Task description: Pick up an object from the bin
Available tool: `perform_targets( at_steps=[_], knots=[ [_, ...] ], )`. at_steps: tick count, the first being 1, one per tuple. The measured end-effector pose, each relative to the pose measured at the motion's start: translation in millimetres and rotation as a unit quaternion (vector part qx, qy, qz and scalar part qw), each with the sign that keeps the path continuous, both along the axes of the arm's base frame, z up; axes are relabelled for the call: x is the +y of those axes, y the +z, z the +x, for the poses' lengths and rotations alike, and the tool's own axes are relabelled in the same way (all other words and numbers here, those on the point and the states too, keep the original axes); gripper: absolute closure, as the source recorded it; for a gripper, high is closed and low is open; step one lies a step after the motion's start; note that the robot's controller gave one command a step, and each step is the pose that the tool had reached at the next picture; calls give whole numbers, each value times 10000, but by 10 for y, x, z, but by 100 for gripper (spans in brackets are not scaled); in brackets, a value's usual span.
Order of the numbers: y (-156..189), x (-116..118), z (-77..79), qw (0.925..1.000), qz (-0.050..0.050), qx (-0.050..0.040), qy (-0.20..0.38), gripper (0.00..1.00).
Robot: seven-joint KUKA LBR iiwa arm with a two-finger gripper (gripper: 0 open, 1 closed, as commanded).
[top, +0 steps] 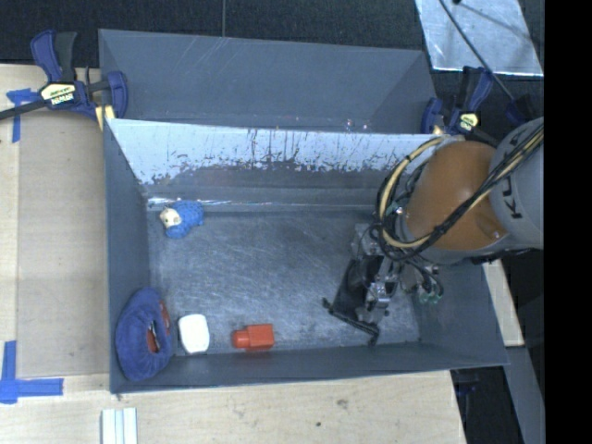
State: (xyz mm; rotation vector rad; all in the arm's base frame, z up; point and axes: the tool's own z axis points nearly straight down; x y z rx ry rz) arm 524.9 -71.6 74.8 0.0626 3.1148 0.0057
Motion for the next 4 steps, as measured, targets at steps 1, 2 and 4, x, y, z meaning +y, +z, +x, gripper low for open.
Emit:
perform_targets(
  at_steps=[1,2,4],
  knots=[
    [31,2,9,10000,-3,4,11,100],
    [2085,-371,-27,9988,-23,64,-484,100],
    [1106,-565,-220,9974,-11,116,-710,0]
  ],
)
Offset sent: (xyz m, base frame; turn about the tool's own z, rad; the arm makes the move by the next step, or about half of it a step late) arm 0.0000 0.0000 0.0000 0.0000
